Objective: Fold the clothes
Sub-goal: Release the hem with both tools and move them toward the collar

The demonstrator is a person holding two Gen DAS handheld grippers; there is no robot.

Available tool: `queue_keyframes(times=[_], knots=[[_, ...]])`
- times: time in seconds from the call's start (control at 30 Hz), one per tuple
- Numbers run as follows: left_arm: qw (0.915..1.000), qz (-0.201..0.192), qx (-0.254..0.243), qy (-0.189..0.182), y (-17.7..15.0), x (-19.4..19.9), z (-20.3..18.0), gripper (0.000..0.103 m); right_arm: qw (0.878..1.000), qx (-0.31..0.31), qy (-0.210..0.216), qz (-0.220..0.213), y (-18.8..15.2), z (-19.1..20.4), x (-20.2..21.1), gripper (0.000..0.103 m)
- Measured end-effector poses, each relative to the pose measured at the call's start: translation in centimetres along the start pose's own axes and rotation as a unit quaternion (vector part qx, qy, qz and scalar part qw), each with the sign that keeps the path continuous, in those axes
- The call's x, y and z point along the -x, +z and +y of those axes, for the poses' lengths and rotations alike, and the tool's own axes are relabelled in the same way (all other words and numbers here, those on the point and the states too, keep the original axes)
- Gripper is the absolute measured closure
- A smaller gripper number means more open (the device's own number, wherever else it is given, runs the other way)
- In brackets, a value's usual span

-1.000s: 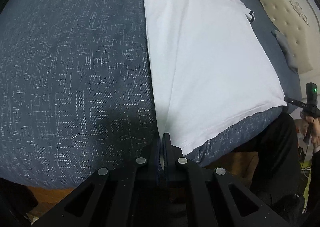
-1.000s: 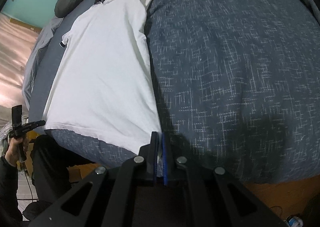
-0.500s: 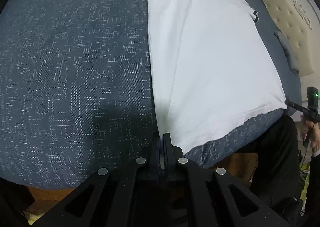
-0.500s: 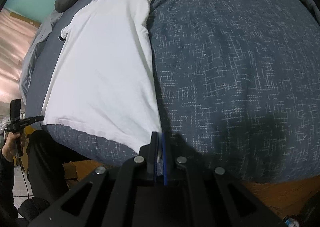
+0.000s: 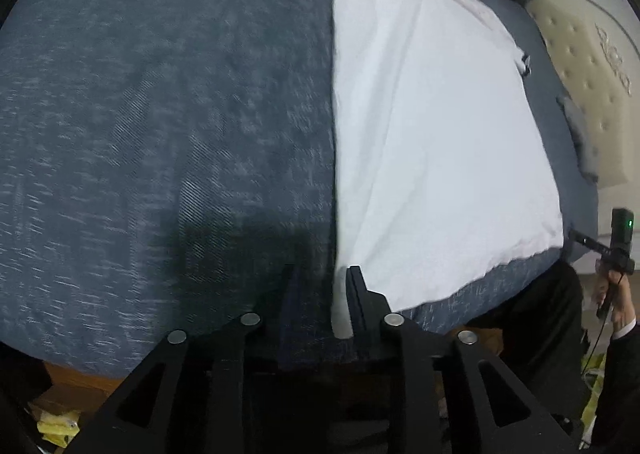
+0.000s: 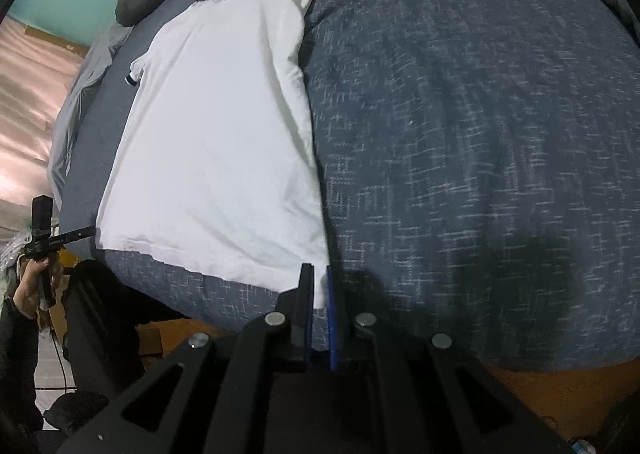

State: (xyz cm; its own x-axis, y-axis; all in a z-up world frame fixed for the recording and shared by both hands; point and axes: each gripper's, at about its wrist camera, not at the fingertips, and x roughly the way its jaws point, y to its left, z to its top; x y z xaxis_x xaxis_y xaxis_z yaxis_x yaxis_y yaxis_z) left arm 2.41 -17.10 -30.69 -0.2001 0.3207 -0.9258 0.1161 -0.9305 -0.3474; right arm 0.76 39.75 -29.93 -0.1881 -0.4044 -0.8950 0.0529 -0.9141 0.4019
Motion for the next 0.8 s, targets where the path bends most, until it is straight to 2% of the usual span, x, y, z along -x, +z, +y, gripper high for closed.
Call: queue_keyframes(times=[0.1,0.17,0.33,0.43,0.5,0.8], knots=[[0.9995,-0.029,0.012,-0.002,1.8,1.7,0.7,0.07,1.0,-0.009,0.003,-0.015,1.2,-0.6,1.3,0.093],[0.9985,-0.05,0.022,-0.003,3.4,2.7,1.2,0.07,1.0,-0.015,0.004,-0.027,2.1,-0.9,1.9,0.083],[0.9946,-0.094,0.04,-0.017,7.6,3.3,0.6,0.069,0.998,-0.034,0.015,-0.06,5.7,-1.0,2.2,0.08],[0.9927,-0.107,0.048,-0.026,11.1,2.6,-0.6,0.069,0.996,-0.047,0.024,-0.079,8.3,-0.7,1.9,0.08],[0.9917,-0.111,0.057,-0.034,11.9,1.1,-2.0,0.068,0.994,-0.053,0.029,-0.087,10.0,-0.5,1.5,0.08],[0.9875,-0.121,0.086,-0.052,19.2,-1.7,-1.4,0.068,0.987,-0.088,0.059,-0.117,18.0,-1.3,-1.3,0.075]])
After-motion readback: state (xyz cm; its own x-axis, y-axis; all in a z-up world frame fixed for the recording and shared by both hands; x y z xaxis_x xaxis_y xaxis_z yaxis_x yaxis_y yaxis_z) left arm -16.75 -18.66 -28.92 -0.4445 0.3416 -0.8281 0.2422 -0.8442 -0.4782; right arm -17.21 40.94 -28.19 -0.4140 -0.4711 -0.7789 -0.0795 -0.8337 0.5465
